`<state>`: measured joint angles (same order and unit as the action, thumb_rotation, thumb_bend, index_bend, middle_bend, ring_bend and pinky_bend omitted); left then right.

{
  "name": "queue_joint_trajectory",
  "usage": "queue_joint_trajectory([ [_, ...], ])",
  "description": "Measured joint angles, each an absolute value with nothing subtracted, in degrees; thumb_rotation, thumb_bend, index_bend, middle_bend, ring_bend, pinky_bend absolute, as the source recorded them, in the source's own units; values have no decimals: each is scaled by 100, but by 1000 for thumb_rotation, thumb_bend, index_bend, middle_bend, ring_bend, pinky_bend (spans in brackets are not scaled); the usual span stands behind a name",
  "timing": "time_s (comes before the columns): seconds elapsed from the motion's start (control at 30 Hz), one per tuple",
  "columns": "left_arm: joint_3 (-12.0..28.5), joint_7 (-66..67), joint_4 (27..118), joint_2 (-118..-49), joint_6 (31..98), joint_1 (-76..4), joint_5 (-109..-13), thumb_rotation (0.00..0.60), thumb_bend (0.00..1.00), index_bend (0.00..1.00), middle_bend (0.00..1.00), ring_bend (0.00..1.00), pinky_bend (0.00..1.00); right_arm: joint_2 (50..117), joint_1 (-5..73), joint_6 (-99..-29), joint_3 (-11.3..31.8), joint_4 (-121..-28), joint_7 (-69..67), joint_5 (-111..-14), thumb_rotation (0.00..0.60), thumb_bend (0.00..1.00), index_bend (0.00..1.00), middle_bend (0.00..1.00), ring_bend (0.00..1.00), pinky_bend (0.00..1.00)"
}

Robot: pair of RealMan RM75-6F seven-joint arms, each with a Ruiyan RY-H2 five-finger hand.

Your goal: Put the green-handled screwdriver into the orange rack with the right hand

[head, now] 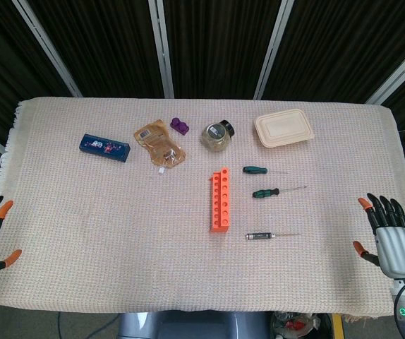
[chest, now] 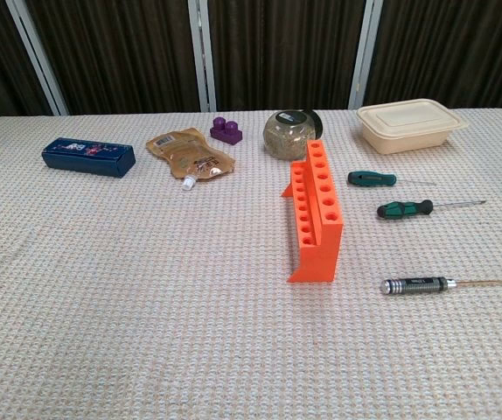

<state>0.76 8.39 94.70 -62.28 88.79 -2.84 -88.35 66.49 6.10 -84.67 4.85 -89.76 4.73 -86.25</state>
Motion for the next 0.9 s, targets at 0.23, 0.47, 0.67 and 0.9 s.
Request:
queue_joint_trajectory([
  [0.23, 94, 826, 9408, -6240, 9024, -213, -8896, 600, 156, 97, 0, 0, 0, 6492, 672, -8238, 410, -9143, 567, -8595, 600, 171, 110, 40, 0, 45],
  [0.47, 61, 760, 9432, -6214, 9006, -191, -8928, 600, 153, 97, 0, 0, 0, 6450, 660, -8190, 380, -9180, 563, -8531, 600, 170, 121, 41, 0, 45],
  [0.67, 69, 785, 9472, -6198, 8969, -214, -8946, 600, 156, 108, 0, 0, 0, 6467, 661, -8190, 375, -9141, 539, -8528, 600, 170, 155, 41, 0, 45],
  [0.9, 69, 806, 9517, -6167, 8844, -256, -8898, 600, 157, 122, 6, 0, 0, 6535, 676, -8196, 401, -9064, 498, -8503, 600, 186, 194, 48, 0, 45],
])
